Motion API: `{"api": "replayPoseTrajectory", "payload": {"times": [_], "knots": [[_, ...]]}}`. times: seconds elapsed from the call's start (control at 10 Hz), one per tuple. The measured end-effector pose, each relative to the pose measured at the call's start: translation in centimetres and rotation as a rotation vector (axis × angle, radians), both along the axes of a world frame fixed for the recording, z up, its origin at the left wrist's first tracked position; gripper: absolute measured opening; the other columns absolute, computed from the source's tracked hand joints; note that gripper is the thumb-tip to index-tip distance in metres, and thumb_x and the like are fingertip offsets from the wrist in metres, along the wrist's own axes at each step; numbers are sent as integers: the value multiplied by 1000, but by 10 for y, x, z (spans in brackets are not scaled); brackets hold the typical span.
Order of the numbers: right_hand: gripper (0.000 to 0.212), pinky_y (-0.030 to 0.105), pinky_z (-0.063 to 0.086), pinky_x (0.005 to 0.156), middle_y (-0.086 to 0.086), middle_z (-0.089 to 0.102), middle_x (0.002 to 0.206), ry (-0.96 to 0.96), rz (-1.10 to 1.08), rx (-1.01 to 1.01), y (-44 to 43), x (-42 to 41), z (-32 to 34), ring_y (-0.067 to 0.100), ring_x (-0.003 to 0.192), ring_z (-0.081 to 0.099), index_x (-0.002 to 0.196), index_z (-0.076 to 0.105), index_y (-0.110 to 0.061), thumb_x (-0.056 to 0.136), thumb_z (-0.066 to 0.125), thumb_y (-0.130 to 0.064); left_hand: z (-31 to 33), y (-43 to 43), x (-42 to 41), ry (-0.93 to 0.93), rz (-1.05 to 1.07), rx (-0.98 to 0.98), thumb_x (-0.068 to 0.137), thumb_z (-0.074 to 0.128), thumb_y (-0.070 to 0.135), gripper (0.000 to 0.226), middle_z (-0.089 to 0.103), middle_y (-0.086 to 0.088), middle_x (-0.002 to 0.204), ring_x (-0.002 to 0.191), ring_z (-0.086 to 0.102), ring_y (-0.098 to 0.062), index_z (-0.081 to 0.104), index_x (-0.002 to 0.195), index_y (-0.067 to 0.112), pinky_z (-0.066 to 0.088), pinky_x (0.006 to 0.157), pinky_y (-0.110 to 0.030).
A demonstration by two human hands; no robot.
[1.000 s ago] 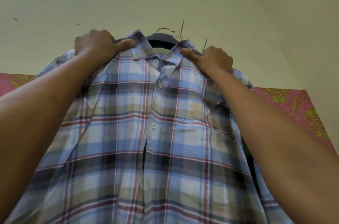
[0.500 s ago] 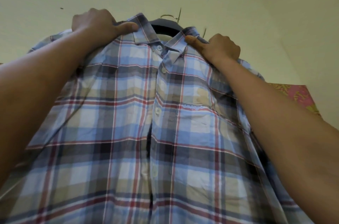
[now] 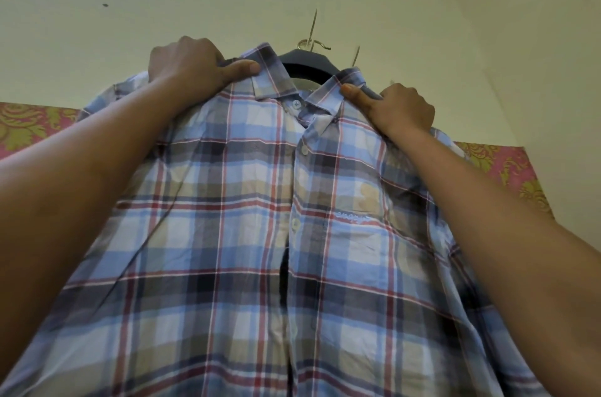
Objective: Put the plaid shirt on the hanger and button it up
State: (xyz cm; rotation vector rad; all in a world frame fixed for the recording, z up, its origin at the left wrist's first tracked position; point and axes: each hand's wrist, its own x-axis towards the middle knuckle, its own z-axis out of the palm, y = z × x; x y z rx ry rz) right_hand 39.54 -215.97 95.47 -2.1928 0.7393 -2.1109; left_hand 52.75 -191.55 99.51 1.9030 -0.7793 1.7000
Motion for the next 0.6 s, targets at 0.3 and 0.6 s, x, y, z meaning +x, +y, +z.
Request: {"api": "replayPoseTrajectory", "payload": {"times": [0.3,0.6], "knots": [[60,30,24,53,2,42,63,24,85,-64,-8,3,-14,24,62,44,58,32,-16,86,32,-69,-17,0,-4,-26,18,-10,82,33,74,69,56,-16,84,81,51,-33,61,82,10,33,67,-34],[58,41,37,94,17,52,131,3,116,-168,10,-18,-54,35,120,46,130,46,-8,92,38,-51,-72,10,-23,-92,-23,55,88,44,55,60,45,-14,138,125,41,-34,36,137,21,25,104,-48]]}}
